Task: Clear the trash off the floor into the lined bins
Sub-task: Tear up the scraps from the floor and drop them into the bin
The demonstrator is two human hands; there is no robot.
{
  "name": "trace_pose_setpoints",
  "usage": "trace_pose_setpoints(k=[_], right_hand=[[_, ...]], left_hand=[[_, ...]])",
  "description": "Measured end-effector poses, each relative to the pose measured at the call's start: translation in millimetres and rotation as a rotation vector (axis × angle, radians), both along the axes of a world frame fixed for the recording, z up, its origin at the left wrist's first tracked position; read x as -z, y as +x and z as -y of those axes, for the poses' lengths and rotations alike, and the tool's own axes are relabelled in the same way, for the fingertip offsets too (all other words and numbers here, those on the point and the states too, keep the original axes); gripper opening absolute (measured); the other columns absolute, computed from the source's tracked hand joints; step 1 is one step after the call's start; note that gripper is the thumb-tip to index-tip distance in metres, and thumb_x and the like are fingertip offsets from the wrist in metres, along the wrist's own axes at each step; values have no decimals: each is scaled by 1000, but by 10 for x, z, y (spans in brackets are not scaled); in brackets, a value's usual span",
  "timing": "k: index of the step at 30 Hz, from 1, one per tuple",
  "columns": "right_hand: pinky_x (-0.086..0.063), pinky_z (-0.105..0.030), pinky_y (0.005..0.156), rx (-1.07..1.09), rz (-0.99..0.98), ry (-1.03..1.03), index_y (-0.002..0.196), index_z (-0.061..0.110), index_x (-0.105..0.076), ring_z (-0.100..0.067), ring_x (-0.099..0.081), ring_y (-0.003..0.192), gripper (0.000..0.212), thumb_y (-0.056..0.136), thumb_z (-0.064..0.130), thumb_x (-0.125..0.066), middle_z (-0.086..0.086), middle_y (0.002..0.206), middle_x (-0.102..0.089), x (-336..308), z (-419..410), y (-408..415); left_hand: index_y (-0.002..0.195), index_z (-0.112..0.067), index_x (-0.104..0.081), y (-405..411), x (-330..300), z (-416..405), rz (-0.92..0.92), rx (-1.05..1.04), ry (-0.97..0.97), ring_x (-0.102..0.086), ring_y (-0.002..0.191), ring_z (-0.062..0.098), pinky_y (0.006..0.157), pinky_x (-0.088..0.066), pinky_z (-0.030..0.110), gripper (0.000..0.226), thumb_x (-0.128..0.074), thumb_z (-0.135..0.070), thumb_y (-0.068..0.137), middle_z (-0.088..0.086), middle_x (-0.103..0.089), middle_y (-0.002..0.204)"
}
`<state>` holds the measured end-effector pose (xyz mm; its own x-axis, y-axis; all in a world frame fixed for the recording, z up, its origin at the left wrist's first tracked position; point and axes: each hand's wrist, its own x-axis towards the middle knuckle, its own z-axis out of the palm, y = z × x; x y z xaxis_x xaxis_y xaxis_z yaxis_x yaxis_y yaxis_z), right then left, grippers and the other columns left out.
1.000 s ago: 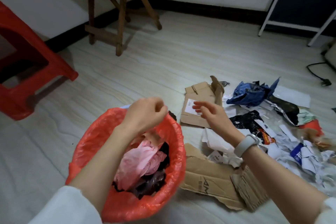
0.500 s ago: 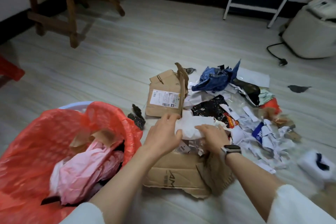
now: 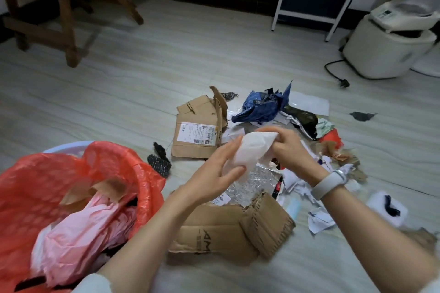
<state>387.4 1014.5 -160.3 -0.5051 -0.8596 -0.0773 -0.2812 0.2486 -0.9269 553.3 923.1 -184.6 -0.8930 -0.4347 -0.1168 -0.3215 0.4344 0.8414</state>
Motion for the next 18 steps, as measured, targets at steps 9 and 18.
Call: trace_pose_setpoints(k=[9,18], right_hand=[[-57,-25,72,-108,411,-229,87,5,-52,-19,-63,79,10,91,0,-45,-10,90,-61,-372,267,619],[-43,-12,88,-360,-35,-108,122,15,-51,-9,-52,107,28,94,15,-45,-2,121,-56,-106,609,1517]], left_hand=[[134,-47,-17,485,-532,132,-271,-566,-309,-55,103,26,83,-48,38,81,-70,-48,72,5,-52,129],[126,-25,-48,1937,-635,464,6,-638,-477,-56,104,21,81,-40,28,42,-53,-28,85,-4,-57,114]])
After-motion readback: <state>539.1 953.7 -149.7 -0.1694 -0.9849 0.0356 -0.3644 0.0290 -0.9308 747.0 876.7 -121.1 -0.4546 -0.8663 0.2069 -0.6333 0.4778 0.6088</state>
